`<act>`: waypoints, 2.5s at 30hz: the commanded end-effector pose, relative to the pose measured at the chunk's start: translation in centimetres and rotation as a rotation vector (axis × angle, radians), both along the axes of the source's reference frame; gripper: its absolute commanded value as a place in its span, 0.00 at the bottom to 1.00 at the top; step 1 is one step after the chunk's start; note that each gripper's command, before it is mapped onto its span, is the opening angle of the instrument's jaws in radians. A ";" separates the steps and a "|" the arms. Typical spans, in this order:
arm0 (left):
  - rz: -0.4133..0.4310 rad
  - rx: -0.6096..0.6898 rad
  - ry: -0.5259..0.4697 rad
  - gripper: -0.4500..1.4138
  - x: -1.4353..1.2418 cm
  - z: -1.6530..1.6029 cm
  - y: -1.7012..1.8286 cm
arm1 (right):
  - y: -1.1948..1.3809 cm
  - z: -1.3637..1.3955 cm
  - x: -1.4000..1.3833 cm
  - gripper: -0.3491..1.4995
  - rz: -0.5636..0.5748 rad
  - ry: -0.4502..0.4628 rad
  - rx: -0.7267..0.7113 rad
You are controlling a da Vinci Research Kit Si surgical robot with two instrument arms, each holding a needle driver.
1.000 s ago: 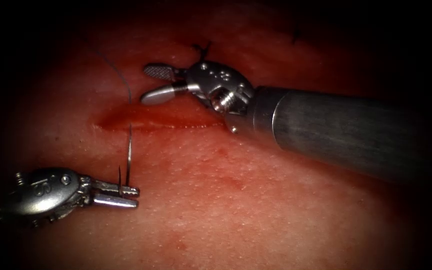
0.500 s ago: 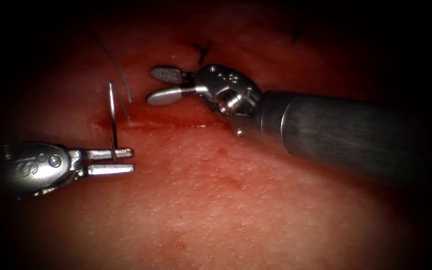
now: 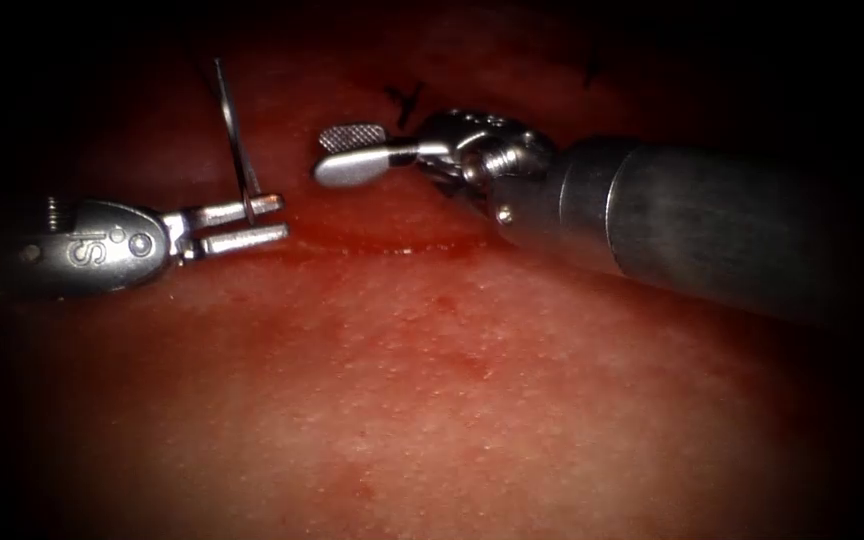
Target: Wound Closure
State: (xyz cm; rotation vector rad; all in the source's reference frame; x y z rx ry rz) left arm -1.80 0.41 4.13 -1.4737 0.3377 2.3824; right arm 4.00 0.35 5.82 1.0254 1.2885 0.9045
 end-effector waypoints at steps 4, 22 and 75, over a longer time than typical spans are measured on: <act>0.036 -0.050 -0.014 0.00 -0.20 0.09 -0.08 | 0.04 0.03 0.17 0.72 0.007 0.003 0.032; 0.113 -0.155 -0.045 0.00 -0.35 0.48 -0.18 | -0.01 -0.03 -0.01 0.84 -0.015 0.026 0.153; 0.181 -0.174 -0.045 0.33 -0.47 0.44 -0.32 | -0.05 0.16 0.46 0.00 0.013 0.032 0.054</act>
